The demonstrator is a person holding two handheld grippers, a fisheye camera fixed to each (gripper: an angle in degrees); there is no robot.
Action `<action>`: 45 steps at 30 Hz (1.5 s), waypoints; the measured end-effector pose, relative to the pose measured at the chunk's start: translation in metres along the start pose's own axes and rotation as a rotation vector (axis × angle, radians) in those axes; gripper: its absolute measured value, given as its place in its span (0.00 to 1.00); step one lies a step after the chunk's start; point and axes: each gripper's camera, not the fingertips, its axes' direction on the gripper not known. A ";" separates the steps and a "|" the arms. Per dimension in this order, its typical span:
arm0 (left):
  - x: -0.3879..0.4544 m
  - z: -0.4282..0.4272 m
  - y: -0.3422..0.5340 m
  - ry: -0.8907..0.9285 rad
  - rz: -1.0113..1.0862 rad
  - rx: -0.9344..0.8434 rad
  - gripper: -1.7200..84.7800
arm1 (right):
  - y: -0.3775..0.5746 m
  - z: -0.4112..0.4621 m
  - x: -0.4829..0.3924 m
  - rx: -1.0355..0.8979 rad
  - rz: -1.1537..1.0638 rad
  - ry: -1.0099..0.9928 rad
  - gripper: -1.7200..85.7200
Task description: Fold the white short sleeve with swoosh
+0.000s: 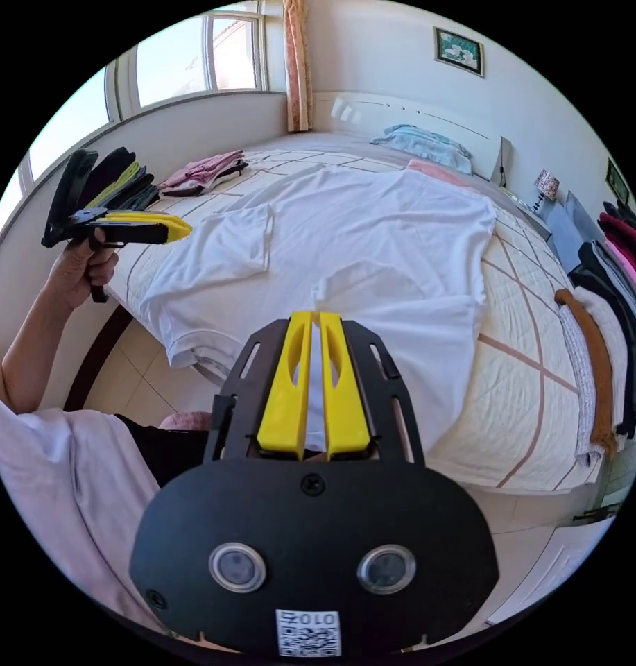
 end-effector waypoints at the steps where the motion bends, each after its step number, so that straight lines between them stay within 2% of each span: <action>1: 0.004 0.001 0.000 -0.002 0.016 -0.001 0.09 | 0.002 0.000 -0.004 -0.004 -0.006 0.015 0.07; 5: 0.016 0.005 -0.003 -0.006 0.060 -0.015 0.09 | 0.015 -0.006 -0.017 0.001 -0.013 0.128 0.06; 8: 0.019 0.021 -0.021 0.069 0.080 -0.030 0.10 | 0.023 -0.004 -0.020 -0.003 -0.072 0.022 0.05; 11: 0.027 0.041 -0.051 0.132 0.105 -0.034 0.11 | 0.026 -0.003 -0.013 -0.004 -0.033 -0.030 0.04; 15: 0.039 0.067 -0.097 0.181 0.134 -0.055 0.12 | 0.028 -0.014 -0.006 0.084 0.011 0.056 0.05; 20: 0.028 0.135 -0.154 0.324 0.026 -0.198 0.12 | 0.026 -0.001 -0.001 0.060 0.020 0.075 0.06; 25: 0.037 0.158 -0.164 0.414 0.053 -0.264 0.06 | 0.035 0.009 -0.014 0.042 -0.038 0.074 0.06; 27: 0.043 0.151 -0.166 0.399 0.084 -0.248 0.05 | 0.044 0.009 -0.018 0.062 -0.040 0.093 0.06; 31: 0.052 0.103 -0.165 0.401 0.165 -0.051 0.04 | 0.053 0.003 -0.017 0.069 -0.033 0.097 0.06; 35: 0.034 0.138 -0.153 0.340 0.090 -0.217 0.06 | 0.062 0.010 -0.012 0.070 0.003 0.065 0.06; 37: 0.026 0.146 -0.143 0.382 0.058 -0.222 0.07 | 0.062 0.008 -0.011 0.068 -0.006 0.063 0.06; 40: 0.027 0.105 -0.126 0.356 0.039 -0.075 0.09 | 0.062 -0.011 -0.005 0.099 -0.031 0.060 0.05; 42: 0.035 0.069 -0.111 0.303 0.052 -0.015 0.10 | 0.063 -0.042 0.020 0.216 0.057 0.109 0.05; 45: 0.069 0.027 -0.079 0.343 0.170 0.055 0.10 | 0.045 -0.054 0.074 0.225 0.149 0.112 0.05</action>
